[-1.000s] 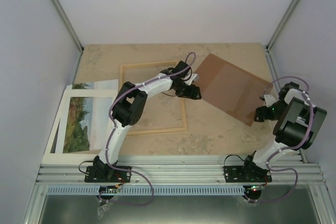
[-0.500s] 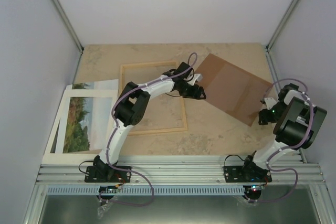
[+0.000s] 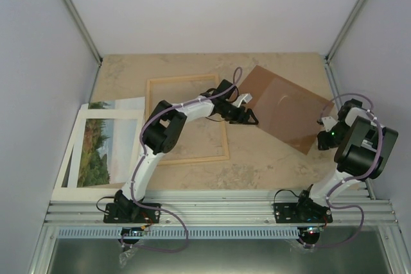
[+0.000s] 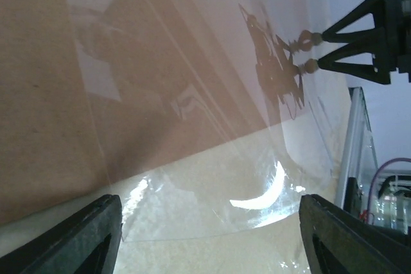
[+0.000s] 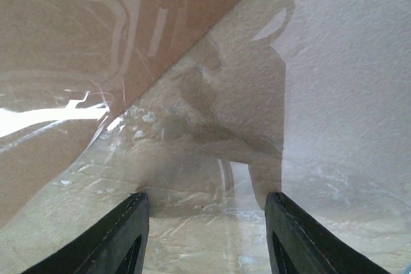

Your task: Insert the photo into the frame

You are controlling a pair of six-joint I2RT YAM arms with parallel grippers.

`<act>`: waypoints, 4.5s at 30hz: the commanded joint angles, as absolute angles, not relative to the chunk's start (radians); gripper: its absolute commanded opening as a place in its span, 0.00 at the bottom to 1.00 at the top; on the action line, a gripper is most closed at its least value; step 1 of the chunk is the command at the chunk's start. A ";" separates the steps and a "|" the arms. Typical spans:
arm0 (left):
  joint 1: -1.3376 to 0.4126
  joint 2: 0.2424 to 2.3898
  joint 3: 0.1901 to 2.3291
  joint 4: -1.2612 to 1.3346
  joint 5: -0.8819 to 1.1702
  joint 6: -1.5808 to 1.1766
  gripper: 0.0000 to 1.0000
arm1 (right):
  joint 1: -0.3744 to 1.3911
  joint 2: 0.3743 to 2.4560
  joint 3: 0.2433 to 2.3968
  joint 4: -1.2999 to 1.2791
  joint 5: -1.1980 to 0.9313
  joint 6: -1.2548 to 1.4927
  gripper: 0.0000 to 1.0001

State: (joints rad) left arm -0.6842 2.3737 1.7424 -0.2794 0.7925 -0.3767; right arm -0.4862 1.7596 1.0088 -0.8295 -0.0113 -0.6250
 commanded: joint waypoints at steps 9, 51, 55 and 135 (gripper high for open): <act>-0.706 2.401 1.689 0.021 0.871 -0.648 0.99 | -0.433 1.998 0.872 -0.788 -0.171 -0.647 0.49; -0.695 2.265 1.752 -0.084 0.704 -0.535 0.00 | -0.423 1.668 1.083 -0.953 -0.502 -0.812 0.80; -0.693 2.156 1.751 -0.257 0.683 -0.249 0.00 | -0.460 1.582 1.208 -0.963 -0.665 -0.822 0.96; 0.025 1.882 1.183 -0.523 0.273 0.037 0.51 | -0.197 1.134 1.336 -0.473 -1.289 -0.152 0.01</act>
State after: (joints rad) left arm 0.0723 1.8805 1.2037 -0.5247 0.2401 0.0051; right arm -0.2222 1.1450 1.3586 -0.5083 -1.2789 -0.2073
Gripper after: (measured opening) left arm 0.546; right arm 0.024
